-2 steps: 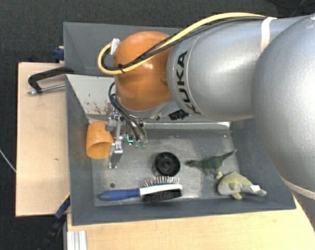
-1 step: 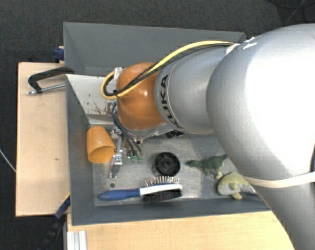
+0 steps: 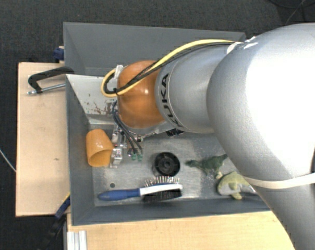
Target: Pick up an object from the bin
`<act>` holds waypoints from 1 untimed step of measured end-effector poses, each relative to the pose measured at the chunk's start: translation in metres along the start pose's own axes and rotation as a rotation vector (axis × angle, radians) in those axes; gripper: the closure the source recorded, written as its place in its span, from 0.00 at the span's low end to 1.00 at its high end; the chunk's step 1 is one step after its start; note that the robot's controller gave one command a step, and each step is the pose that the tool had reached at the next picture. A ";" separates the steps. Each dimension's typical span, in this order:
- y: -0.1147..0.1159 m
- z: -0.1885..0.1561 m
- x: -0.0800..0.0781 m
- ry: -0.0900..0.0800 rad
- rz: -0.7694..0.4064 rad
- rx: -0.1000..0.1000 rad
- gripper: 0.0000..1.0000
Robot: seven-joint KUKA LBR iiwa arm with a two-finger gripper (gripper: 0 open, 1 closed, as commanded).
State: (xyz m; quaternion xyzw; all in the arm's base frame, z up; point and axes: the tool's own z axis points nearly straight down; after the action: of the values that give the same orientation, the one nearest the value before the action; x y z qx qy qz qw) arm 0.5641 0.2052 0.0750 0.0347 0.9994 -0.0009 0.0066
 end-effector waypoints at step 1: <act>0.003 -0.021 -0.009 0.007 0.004 -0.001 1.00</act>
Offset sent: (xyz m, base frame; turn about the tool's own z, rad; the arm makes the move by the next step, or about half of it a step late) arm 0.0064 0.0032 0.0185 0.0023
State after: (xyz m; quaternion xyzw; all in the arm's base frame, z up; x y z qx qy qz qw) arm 0.5726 0.2073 0.0957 0.0367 0.9993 0.0000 0.0030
